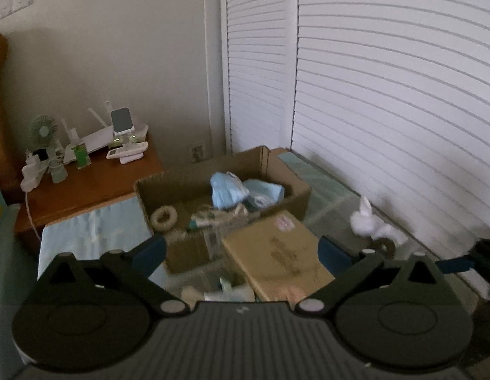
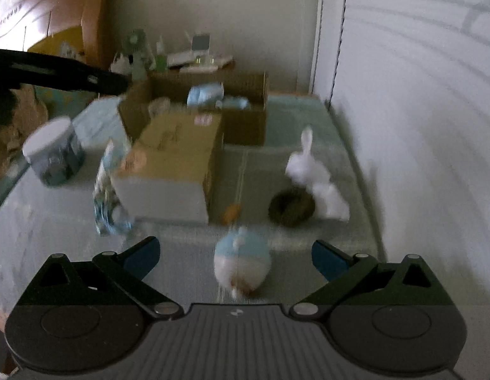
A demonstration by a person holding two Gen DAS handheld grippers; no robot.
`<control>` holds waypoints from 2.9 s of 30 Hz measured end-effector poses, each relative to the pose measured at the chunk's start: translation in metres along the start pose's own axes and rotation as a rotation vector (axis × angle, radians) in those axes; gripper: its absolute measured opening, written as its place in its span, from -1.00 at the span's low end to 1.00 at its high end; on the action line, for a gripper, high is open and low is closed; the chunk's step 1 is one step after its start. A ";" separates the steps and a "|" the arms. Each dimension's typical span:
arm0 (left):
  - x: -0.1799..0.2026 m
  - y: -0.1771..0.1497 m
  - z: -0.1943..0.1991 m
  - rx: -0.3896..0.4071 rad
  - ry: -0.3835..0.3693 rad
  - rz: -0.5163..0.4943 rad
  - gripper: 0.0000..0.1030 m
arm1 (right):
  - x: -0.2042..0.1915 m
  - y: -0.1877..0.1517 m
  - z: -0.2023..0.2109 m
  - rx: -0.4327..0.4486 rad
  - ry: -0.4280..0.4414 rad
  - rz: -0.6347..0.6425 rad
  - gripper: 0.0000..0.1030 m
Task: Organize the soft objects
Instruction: 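Move the right tool toward the blue-and-white round plush toy, then grasp the light-blue patterned fabric pouch with the left tool, then lift the patterned pouch with the left tool while the right tool grasps the round plush toy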
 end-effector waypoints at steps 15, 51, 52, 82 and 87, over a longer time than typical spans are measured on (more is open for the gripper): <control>0.012 -0.075 0.000 -0.068 0.076 -0.005 0.97 | -0.004 -0.023 -0.039 -0.105 -0.036 0.037 1.00; 0.004 -0.089 -0.023 -0.082 0.071 0.016 -0.48 | -0.005 -0.031 -0.036 -0.053 -0.048 0.019 1.00; 0.004 -0.090 -0.017 -0.082 0.063 0.014 -0.48 | -0.005 -0.031 -0.036 -0.051 -0.047 0.018 1.00; 0.003 -0.138 -0.005 -0.154 0.085 0.133 0.38 | -0.005 -0.043 -0.033 0.036 -0.052 0.012 1.00; 0.007 -0.137 -0.008 -0.148 0.098 0.140 0.42 | -0.005 -0.039 -0.036 0.032 -0.054 0.011 1.00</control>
Point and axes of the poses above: each gripper's, at about its wrist camera, not at the fingertips, and z roughly against the way its jaws point, x to its right, y to its top, the point moved 1 cm from there along -z, roughly the way its jaws point, and after that the axes turned 4 degrees about -x, right-handed, at the moved point
